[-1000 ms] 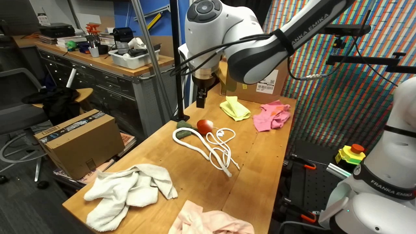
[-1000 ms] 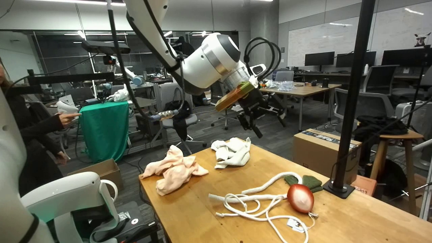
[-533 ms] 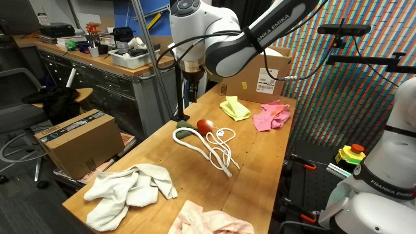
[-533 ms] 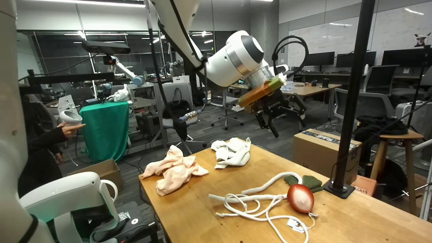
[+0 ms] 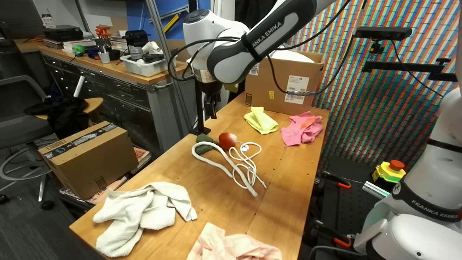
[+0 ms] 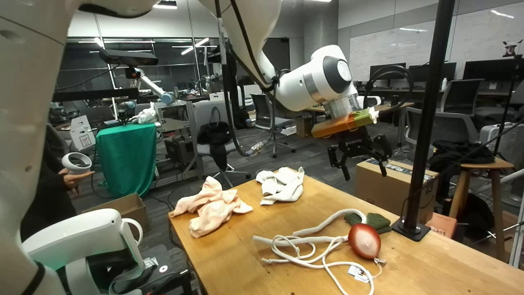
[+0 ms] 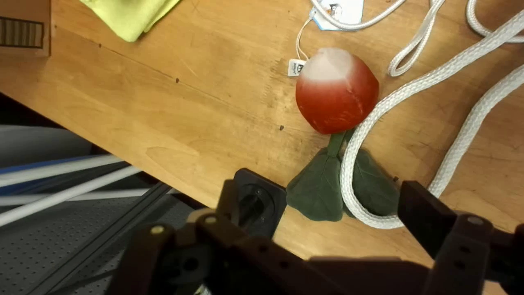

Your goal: Move the white towel to the left, move the yellow towel to the right, move the pink t-shirt to the right, move the peach t-shirt to the right, move the radish to the right, separate the two white ropes

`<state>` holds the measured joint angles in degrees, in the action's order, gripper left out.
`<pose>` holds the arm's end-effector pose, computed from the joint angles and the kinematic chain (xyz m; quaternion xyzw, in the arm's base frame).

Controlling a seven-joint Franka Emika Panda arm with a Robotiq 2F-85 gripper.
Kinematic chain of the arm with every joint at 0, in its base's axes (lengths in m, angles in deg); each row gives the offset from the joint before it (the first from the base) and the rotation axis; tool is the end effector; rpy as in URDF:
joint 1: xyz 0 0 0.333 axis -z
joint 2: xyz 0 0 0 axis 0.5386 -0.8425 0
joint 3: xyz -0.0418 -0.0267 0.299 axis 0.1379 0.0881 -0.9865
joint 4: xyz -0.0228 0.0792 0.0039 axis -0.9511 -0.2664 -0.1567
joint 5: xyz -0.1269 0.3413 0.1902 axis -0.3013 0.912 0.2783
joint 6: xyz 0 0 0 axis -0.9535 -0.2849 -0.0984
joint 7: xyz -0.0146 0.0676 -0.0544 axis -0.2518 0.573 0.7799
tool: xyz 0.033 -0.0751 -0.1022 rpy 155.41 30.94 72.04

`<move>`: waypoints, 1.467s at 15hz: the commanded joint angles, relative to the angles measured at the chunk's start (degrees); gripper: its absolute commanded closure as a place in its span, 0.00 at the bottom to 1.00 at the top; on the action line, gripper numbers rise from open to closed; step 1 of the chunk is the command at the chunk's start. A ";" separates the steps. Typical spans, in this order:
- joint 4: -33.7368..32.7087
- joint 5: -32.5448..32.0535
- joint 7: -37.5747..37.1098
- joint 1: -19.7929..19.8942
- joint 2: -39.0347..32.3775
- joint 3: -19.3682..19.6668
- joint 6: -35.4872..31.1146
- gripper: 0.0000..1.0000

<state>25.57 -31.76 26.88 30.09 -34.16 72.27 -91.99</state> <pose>0.6672 0.0161 0.2743 0.9638 0.1854 0.0100 0.1912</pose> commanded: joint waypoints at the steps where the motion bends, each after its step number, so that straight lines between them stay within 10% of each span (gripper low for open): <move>1: -5.76 4.73 3.45 0.79 -4.52 1.17 3.13 0.00; 22: -12.81 20.05 16.66 8.62 -17.80 0.12 3.01 0.00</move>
<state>15.37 -13.95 41.25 37.63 -50.53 73.44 -90.51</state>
